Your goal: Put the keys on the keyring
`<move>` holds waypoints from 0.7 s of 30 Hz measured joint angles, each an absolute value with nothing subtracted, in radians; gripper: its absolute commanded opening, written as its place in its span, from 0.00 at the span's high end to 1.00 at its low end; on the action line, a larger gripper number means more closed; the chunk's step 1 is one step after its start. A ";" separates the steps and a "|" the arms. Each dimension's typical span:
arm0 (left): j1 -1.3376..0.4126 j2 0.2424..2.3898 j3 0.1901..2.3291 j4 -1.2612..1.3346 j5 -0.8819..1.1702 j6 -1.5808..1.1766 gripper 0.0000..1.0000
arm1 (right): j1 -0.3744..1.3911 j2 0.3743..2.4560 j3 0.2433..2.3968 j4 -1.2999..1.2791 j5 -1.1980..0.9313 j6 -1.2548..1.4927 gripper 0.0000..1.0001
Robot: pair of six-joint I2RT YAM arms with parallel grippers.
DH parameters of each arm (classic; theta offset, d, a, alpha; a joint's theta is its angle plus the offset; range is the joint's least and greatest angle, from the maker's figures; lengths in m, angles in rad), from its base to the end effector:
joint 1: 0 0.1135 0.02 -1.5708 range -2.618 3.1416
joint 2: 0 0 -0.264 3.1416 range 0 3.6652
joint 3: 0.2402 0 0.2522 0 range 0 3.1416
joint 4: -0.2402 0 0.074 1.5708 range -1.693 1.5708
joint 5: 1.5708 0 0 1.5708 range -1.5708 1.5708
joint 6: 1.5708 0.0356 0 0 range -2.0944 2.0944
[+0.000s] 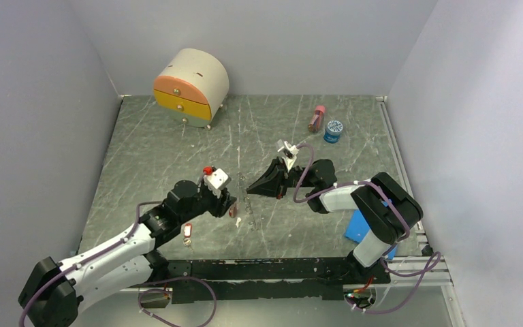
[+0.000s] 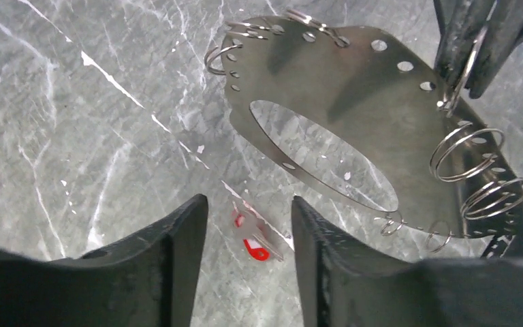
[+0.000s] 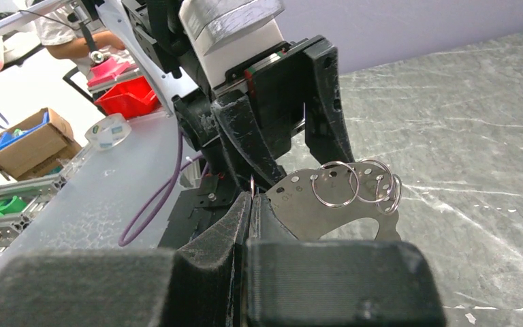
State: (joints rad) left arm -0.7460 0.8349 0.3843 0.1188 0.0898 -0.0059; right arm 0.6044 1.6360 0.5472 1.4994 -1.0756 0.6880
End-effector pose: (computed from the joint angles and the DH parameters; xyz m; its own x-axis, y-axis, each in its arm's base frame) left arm 0.1395 -0.1333 0.2209 -0.2436 0.2171 -0.9453 0.7368 0.6752 -0.0348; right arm 0.2186 0.1890 0.2240 -0.3393 0.1324 -0.9313 -0.9300 -0.1961 0.3109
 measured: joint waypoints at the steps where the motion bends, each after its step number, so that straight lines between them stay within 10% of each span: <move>1: -0.746 0.831 0.384 0.112 0.082 -0.027 0.35 | 0.604 1.637 0.546 1.499 -1.076 0.688 1.00; 21: -0.746 0.756 0.384 0.332 0.382 -0.065 0.59 | 0.604 1.639 0.543 1.499 -1.076 0.684 1.00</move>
